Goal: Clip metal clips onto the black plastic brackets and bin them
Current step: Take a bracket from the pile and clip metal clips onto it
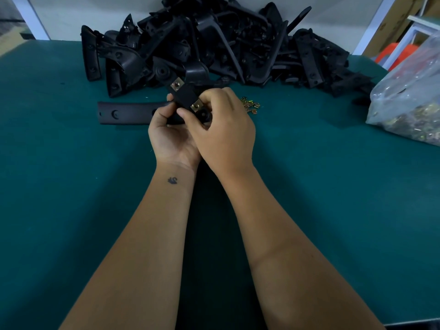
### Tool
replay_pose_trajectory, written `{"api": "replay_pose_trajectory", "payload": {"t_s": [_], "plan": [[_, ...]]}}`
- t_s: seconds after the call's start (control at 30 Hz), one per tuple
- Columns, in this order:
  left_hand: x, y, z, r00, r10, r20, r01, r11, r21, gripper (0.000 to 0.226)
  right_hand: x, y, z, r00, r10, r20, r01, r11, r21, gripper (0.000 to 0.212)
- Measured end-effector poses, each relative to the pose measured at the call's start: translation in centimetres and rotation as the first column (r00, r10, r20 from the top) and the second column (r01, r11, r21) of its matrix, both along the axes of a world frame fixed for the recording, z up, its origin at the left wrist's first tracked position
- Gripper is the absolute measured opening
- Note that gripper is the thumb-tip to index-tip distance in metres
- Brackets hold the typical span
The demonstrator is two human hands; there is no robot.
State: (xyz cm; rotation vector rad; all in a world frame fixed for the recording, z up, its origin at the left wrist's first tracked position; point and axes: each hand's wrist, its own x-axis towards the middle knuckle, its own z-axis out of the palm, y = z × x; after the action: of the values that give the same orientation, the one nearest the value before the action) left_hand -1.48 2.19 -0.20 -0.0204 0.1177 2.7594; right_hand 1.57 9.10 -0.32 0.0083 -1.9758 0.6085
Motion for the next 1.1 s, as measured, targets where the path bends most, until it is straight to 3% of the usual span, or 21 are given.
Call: {"api": "replay_pose_trajectory", "payload": {"t_s": [0.17,0.4,0.5,0.57,0.63,0.73,0.8,0.83,0.93,1.0,1.1], "plan": [[-0.1,0.1,-0.1,1.000,-0.031,-0.005,0.031,0.999,0.031,0.013,-0.1,0.1,0.1,1.000,-0.019,-0.005,0.019,1.000,0.003,0.032],[-0.6,0.5,0.0,0.996,-0.086,-0.003,0.086,0.995,-0.048,0.013,-0.1,0.1,0.3,0.998,-0.052,-0.024,0.053,0.999,0.006,0.028],[-0.8,0.5,-0.2,0.995,-0.095,-0.005,0.094,0.995,-0.044,0.022,-0.1,0.2,0.3,0.999,-0.040,-0.012,0.040,0.999,-0.023,0.026],[-0.7,0.6,-0.3,0.997,-0.079,-0.009,0.077,0.990,-0.122,0.030,-0.2,0.4,0.2,1.000,-0.003,0.031,0.006,0.992,-0.125,0.025],[-0.5,0.8,-0.2,0.997,-0.066,-0.034,0.052,0.950,-0.309,0.025,-0.1,0.6,0.1,0.995,0.036,0.092,-0.010,0.962,-0.272,0.024],[-0.2,1.5,-0.1,0.995,0.037,-0.096,-0.093,0.720,-0.687,0.022,-0.1,0.7,0.2,0.988,0.093,0.124,-0.011,0.842,-0.540,0.020],[-0.1,1.8,0.0,0.971,0.153,-0.181,-0.236,0.533,-0.813,0.012,-0.2,1.3,0.5,0.982,0.179,0.065,-0.075,0.675,-0.734,0.018],[0.0,1.9,0.1,0.963,0.174,-0.205,-0.265,0.495,-0.828,0.010,-0.3,1.7,0.6,0.968,0.249,0.022,-0.129,0.571,-0.811,0.017],[0.1,1.9,0.0,0.968,0.162,-0.194,-0.249,0.488,-0.837,0.031,0.0,2.0,0.4,0.884,0.464,-0.062,-0.230,0.314,-0.921,0.008],[0.2,1.8,-0.1,0.966,0.152,-0.210,-0.257,0.479,-0.839,0.039,0.3,1.7,0.0,0.857,0.509,-0.074,-0.230,0.250,-0.940,0.011],[0.6,1.8,0.1,0.958,0.175,-0.227,-0.282,0.446,-0.849,0.025,0.9,1.3,-0.4,0.868,0.480,-0.126,-0.248,0.199,-0.948,0.013]]}}
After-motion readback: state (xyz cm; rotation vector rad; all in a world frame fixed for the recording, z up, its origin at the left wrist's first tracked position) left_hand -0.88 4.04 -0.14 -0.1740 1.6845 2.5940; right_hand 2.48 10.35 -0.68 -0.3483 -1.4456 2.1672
